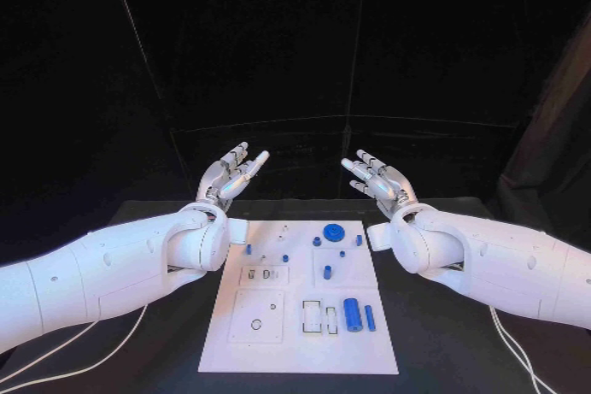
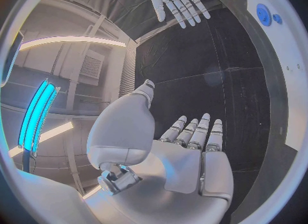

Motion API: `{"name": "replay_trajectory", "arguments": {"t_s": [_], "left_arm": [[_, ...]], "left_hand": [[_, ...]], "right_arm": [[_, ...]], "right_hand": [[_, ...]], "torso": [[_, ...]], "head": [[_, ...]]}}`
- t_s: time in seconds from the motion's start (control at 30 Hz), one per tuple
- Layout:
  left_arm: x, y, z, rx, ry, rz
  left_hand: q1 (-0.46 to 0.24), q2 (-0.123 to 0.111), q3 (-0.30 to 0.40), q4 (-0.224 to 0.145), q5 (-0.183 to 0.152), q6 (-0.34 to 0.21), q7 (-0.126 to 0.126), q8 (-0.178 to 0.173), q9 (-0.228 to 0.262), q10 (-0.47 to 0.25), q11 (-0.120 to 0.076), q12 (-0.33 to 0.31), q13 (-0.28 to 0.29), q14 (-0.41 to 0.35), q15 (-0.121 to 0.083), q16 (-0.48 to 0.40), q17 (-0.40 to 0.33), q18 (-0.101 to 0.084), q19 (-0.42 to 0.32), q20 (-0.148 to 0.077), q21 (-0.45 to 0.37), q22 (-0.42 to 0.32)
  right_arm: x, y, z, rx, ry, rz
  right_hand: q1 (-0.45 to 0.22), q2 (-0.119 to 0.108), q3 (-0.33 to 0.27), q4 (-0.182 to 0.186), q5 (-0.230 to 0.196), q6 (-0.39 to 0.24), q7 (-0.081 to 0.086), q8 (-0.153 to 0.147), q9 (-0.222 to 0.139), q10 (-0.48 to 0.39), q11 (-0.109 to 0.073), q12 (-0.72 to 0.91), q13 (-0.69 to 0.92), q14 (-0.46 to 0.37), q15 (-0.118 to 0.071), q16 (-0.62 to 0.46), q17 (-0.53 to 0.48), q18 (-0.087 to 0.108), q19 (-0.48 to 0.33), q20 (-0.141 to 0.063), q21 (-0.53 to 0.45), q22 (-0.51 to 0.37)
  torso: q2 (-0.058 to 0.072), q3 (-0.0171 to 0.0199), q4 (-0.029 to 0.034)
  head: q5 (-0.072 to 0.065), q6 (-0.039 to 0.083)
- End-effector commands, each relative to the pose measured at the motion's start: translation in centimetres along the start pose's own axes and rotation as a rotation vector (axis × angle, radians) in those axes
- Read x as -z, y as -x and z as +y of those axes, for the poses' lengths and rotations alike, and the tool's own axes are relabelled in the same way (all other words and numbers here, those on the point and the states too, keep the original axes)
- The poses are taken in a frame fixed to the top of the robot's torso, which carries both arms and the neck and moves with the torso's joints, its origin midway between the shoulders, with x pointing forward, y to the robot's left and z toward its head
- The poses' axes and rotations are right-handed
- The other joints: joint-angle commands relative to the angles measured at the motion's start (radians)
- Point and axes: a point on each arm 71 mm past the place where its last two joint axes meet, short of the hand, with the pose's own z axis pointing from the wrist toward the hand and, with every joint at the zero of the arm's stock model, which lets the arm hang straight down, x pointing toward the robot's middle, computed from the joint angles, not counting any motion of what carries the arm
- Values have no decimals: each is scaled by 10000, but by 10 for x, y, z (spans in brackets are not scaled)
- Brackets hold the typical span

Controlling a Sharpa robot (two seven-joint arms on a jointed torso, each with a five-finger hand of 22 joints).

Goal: Assemble the parts on the task board

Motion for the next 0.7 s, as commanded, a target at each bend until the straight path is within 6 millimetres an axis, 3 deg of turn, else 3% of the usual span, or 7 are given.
{"name": "replay_trajectory", "arguments": {"t_s": [0.03,0.2,0.27,0.33,0.43,0.5,0.7], "left_arm": [[-2,-4,-6,550,-611,673],[-2,-4,-6,550,-611,673],[-2,-4,-6,550,-611,673],[3,7,-6,576,-506,587],[5,7,-7,599,-570,606],[7,8,-9,602,-746,608],[13,10,-14,636,-1119,666]], "left_hand": [[96,-8,12,57,36,58,730,60,9,7,61,70,15,76,-8,67,10,115,1,57,65,9],[97,-8,12,58,36,59,731,60,9,8,62,70,15,77,-8,67,10,116,0,58,65,9],[100,-11,14,66,37,70,741,63,11,14,73,71,16,86,-8,70,12,124,4,60,67,11],[103,-13,16,71,37,78,748,64,12,19,81,73,17,92,-9,72,13,130,6,62,68,12],[134,-20,33,91,36,120,791,74,20,63,131,82,24,147,-10,88,25,166,8,72,74,16],[511,1,173,-123,36,494,1073,163,76,436,388,169,82,657,94,238,115,179,103,121,109,43],[1246,37,316,-642,53,1527,1239,383,194,2050,650,530,268,2118,168,694,337,139,782,86,344,191]], "right_arm": [[-4,-12,1,413,-150,2185],[-8,-13,1,607,-219,2678],[-9,-14,2,634,-230,2745],[-9,12,3,2825,513,1902],[-8,15,4,3307,713,1907],[-8,17,6,3700,869,1847],[-6,22,9,4418,1069,1746]], "right_hand": [[1044,61,232,-567,125,977,1356,221,126,1194,441,206,127,1267,346,251,143,229,935,110,302,156],[1927,-32,461,-1206,164,3137,1556,657,353,3932,700,650,328,4151,503,782,362,758,3071,86,980,469],[2158,-96,517,-1415,175,4108,1488,857,435,5381,565,895,409,5627,342,1046,441,941,4009,86,1305,589],[2342,-131,578,-1597,173,5245,1380,1092,524,6658,396,1121,461,6962,132,1285,497,1159,4733,79,1592,668],[2471,-159,639,-1762,135,6314,1238,1269,574,7237,229,1190,436,7647,-67,1361,483,1335,5208,61,1784,687],[2643,-169,769,-1923,32,7200,1127,1384,592,7780,63,1230,411,8310,-243,1445,478,1386,5731,-51,1999,718],[3032,-337,1549,-2000,-162,8046,919,1264,504,8935,-232,1057,390,9688,-713,1469,460,1379,6905,-533,2425,741]], "torso": [[-3,-1,0],[-3,-1,0],[-3,-1,0],[51,-12,-37],[90,-18,-67],[147,-20,-77],[300,-21,-65]], "head": [[2,-2],[2,-2],[2,-2],[-9,-69],[6,-56],[17,-28],[-3,-9]]}}
